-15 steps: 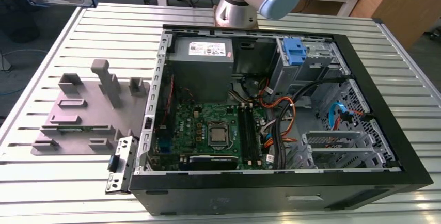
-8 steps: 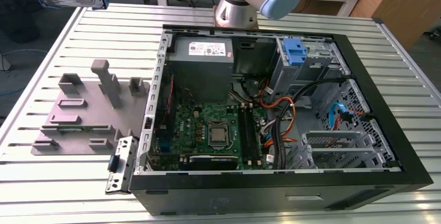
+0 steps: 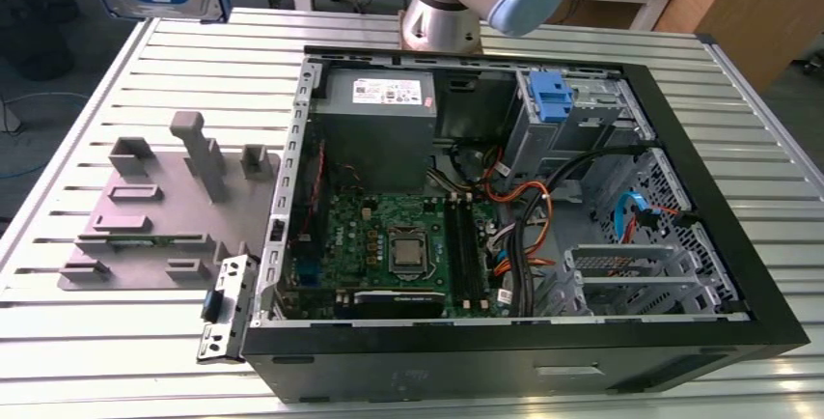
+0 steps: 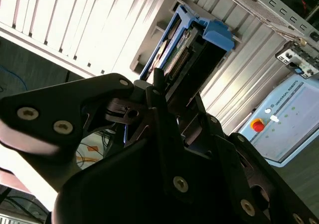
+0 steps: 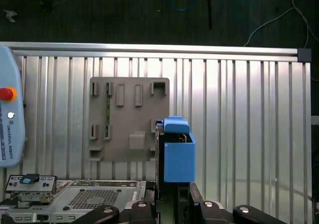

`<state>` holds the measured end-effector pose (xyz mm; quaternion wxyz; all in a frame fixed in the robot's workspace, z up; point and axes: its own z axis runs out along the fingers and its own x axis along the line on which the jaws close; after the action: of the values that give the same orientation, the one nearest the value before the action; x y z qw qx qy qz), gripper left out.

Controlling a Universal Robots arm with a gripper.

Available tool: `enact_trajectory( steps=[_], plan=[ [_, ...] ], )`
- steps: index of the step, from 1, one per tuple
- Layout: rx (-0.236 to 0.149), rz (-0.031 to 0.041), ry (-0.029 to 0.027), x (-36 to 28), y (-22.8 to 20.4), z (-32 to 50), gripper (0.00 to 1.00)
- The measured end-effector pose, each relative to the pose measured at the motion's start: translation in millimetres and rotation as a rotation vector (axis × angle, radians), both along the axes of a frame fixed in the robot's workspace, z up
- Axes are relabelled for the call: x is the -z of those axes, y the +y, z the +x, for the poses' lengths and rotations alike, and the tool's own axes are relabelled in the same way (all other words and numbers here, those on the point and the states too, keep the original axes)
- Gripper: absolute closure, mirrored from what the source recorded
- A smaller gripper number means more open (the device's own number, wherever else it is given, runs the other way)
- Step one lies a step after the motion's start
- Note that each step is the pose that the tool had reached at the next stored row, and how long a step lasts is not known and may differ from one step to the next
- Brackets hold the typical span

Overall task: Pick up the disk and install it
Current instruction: 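Pick up the disk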

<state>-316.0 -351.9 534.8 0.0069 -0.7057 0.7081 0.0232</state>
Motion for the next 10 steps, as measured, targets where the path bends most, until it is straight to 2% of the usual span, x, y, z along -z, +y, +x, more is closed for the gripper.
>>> enact_trajectory(
  steps=[10],
  plan=[
    [0.0, -0.0001, 0.0001, 4.4, 0.0, 33.6, 0.65]
  ],
)
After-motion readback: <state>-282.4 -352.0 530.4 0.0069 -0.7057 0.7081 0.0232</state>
